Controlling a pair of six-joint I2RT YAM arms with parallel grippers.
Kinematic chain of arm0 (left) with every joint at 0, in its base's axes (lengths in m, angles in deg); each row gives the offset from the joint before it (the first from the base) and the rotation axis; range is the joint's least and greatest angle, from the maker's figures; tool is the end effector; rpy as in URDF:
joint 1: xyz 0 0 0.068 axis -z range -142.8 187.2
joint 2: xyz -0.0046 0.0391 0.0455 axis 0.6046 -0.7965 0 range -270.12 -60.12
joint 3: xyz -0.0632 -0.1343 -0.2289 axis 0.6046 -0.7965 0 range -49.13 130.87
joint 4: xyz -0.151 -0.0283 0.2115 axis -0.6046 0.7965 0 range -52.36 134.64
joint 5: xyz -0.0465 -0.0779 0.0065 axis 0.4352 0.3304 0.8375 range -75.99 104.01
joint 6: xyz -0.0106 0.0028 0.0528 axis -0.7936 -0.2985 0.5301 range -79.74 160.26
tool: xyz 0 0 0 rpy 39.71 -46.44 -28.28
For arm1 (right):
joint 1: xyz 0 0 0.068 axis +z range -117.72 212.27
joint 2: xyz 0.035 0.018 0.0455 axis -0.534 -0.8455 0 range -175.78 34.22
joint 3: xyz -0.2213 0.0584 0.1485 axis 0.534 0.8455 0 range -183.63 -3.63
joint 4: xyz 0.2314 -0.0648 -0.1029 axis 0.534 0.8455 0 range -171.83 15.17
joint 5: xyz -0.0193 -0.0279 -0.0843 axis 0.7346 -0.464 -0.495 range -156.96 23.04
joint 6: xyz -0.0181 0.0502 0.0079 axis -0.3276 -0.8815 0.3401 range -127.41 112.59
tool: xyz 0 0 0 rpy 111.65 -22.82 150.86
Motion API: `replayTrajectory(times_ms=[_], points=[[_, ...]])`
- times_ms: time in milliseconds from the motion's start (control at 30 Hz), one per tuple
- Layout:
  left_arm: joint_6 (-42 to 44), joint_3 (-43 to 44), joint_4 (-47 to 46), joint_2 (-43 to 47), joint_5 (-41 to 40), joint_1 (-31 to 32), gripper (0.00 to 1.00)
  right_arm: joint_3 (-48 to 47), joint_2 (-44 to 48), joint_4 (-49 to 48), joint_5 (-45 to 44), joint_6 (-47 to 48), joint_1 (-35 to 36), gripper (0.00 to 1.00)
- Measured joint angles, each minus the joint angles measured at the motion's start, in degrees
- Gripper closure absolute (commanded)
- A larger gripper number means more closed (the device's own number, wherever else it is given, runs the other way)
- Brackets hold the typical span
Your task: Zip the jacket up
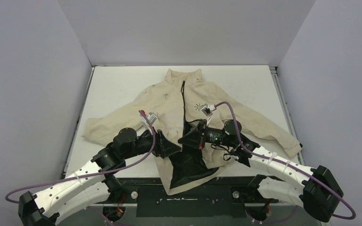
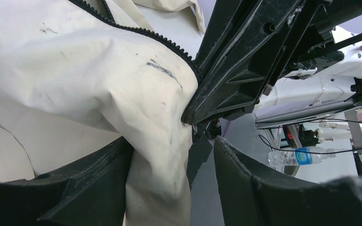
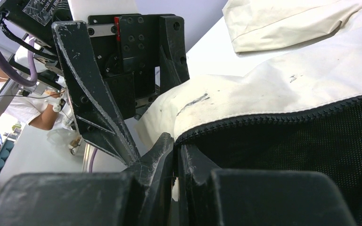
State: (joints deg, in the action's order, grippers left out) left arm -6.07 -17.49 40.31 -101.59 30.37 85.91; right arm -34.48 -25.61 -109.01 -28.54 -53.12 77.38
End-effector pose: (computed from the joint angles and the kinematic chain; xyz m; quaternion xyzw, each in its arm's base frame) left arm 0.1108 -0.1414 0.2822 0.1051 0.7700 -0.5318 0.3365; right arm 0.1485 0.1803 0.2724 -0.2254 0.6793 0.6339 0.2931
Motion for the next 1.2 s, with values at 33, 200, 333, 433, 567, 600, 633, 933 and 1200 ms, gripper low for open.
replayTrajectory(times_ms=[33, 200, 333, 433, 567, 600, 633, 933, 1200], points=[[0.0, 0.0, -0.2, -0.02, -0.24, 0.0, 0.48, 0.0, 0.0, 0.0, 0.0, -0.02, 0.0, 1.0], [-0.02, -0.04, -1.62, -0.85, -1.14, 0.0, 0.62, 0.0, 0.0, -0.02, 0.02, -0.02, 0.0, 1.0], [-0.07, -0.39, -2.93, -2.08, -1.03, 0.0, 0.68, 0.0, 0.0, 0.0, 0.02, 0.0, 0.0, 1.0], [-0.04, -0.44, -2.99, -2.34, -0.79, 0.0, 0.69, 0.0, 0.0, 0.09, 0.02, 0.02, 0.0, 1.0], [-0.02, -0.55, -3.41, -2.34, -0.15, 0.0, 0.72, 0.0, 0.0, 0.31, 0.0, 0.24, 0.0, 1.0], [0.0, -0.66, -3.5, -2.34, 0.13, 0.0, 0.73, 0.0, 0.0, 0.39, 0.0, 0.35, 0.0, 1.0], [0.02, -0.85, -3.56, -2.34, 0.39, 0.0, 0.73, 0.0, 0.0, 0.46, 0.0, 0.42, 0.0, 1.0], [0.04, -1.51, -4.37, -2.58, 1.64, 0.0, 0.86, 0.0, 0.0, 1.09, 0.0, 0.87, 0.0, 1.0], [0.07, -2.19, -5.92, -2.91, 1.84, 0.11, 1.0, -0.52, 0.09, 3.72, -1.55, 1.6, 0.0, 0.86]])
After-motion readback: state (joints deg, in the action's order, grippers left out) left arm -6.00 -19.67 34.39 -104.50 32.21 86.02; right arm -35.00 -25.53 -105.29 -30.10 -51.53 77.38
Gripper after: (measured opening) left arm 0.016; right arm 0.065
